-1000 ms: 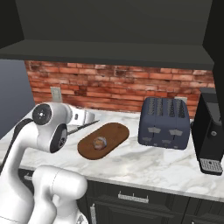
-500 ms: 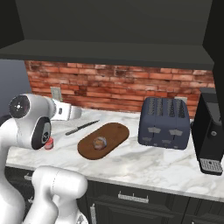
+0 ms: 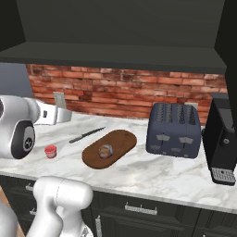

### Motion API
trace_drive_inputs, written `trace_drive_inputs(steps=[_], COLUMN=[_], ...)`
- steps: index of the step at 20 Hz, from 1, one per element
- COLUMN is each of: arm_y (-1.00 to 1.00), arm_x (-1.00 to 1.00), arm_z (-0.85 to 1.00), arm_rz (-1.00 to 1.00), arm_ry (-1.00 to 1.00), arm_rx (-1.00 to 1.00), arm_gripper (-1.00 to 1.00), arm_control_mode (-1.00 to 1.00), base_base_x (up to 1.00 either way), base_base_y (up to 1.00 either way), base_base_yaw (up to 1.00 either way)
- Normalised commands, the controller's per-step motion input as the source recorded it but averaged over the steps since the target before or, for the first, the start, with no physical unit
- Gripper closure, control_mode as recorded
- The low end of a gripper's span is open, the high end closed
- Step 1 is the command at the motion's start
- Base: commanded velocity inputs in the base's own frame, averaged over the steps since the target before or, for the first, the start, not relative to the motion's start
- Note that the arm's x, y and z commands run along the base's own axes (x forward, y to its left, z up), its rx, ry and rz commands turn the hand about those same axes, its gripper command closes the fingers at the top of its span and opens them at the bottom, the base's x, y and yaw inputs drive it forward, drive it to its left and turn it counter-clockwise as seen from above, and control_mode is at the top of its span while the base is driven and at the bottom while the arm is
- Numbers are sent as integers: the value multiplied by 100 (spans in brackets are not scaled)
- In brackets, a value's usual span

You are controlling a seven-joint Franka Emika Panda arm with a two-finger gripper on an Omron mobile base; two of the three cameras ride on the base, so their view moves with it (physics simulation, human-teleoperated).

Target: Pick the bread, place it on the cutting board, pick the jam, place it on the counter, and close the cabinet.

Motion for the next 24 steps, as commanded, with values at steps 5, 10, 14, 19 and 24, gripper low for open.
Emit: trace_drive_inputs(steps=[5, 10, 14, 19, 24], arm_y=[22, 10, 7, 1, 6], arm_x=[-27, -34, -33, -33, -46], arm_z=[0, 1, 0, 0, 2], arm_rz=[0, 0, 0, 0, 0], arm_ry=[-8, -5, -4, -5, -10], arm_rx=[-2, 0, 0, 0, 0], arm_gripper=[-100, -100, -100, -100, -100], arm_control_mode=[-100, -100, -100, -100, -100], base_base_x=[0, 0, 0, 0, 0], base_base_y=[0, 0, 0, 0, 0], base_base_yaw=[0, 0, 0, 0, 0])
